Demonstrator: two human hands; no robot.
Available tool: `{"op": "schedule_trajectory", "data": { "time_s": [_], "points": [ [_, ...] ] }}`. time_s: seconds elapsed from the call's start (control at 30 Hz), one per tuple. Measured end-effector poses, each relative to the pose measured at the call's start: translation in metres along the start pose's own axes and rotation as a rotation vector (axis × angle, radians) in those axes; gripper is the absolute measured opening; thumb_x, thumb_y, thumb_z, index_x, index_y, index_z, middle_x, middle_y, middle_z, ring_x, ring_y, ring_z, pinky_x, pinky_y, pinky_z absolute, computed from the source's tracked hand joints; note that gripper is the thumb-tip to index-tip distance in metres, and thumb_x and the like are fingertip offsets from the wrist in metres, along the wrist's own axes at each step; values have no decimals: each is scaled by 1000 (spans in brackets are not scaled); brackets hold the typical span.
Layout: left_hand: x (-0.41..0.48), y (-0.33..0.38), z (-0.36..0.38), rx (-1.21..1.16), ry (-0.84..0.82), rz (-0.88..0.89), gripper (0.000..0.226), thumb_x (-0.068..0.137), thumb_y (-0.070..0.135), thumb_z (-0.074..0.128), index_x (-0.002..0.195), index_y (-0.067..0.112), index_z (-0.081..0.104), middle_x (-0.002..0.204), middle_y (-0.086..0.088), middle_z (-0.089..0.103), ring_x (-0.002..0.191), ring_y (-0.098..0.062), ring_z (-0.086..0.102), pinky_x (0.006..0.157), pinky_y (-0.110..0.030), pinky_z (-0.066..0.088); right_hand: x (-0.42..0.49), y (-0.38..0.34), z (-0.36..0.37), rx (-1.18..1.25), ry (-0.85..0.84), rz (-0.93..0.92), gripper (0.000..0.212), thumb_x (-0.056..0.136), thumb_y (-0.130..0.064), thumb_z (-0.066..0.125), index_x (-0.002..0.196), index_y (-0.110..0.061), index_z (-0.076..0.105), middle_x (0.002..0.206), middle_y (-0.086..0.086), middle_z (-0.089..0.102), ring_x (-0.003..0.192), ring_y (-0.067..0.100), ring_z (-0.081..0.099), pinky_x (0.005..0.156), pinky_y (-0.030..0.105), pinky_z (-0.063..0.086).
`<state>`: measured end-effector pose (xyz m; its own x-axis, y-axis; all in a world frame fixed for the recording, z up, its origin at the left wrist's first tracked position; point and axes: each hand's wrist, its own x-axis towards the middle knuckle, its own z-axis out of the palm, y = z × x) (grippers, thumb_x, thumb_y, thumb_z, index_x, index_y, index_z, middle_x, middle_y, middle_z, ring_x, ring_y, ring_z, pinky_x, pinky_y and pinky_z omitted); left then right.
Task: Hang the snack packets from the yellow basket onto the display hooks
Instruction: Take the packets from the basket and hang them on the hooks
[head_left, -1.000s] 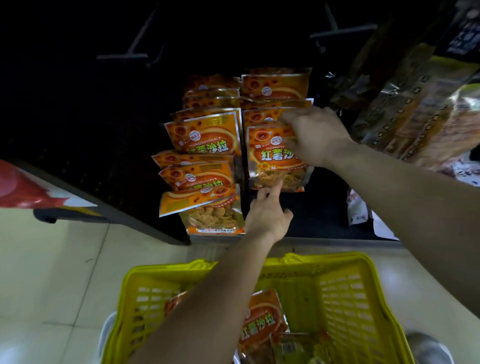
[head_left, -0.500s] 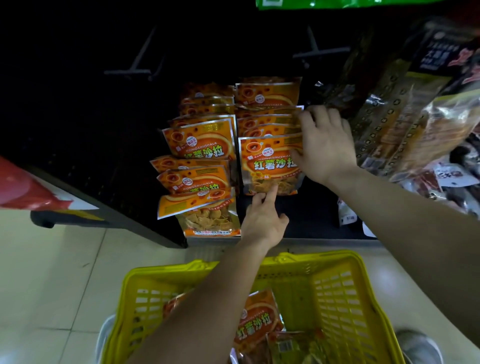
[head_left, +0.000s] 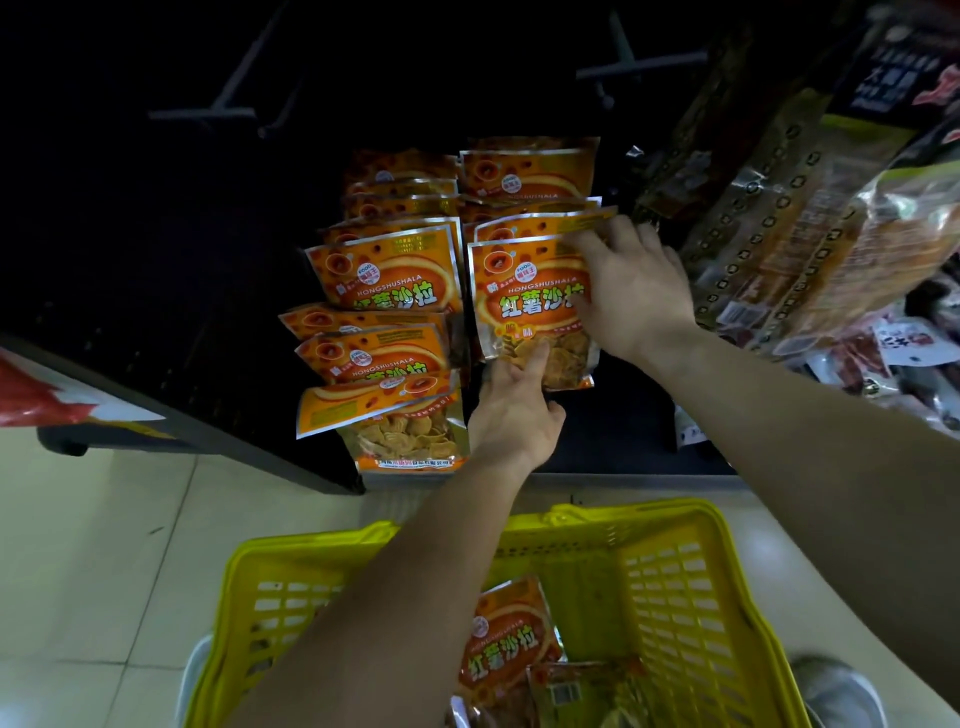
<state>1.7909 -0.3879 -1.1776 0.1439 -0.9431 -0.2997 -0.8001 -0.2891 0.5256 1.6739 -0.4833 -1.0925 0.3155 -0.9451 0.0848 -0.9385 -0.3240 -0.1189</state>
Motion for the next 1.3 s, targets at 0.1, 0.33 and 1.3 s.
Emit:
{"op": "schedule_trajectory", "data": {
  "time_s": [0.1,0.33,1.3],
  "points": [
    [-5,0,-2,-26,-24,2,75,96,34,56,155,44,11,145,-2,32,130,-27,43,100,-44,49,-4,-4,-3,23,6,14,63,88,-26,66,145,-26,39,144,13,38,133,38,35,107,55,34],
    [-31,7,-21,-72,-65,9,71,97,34,56,156,39,18,160,-2,25,142,-28,36,112,-43,39,-25,-15,-25,12,-4,-34,61,87,-33,64,142,-23,40,139,12,43,125,36,42,99,52,42],
    [-224,-166,15,203,-361,-281,63,85,43,66,142,22,47,143,-15,50,126,-39,51,99,-47,49,-285,-40,94,157,-790,127,63,89,-41,65,144,-21,42,142,15,44,129,39,45,103,46,44]
  ]
}}
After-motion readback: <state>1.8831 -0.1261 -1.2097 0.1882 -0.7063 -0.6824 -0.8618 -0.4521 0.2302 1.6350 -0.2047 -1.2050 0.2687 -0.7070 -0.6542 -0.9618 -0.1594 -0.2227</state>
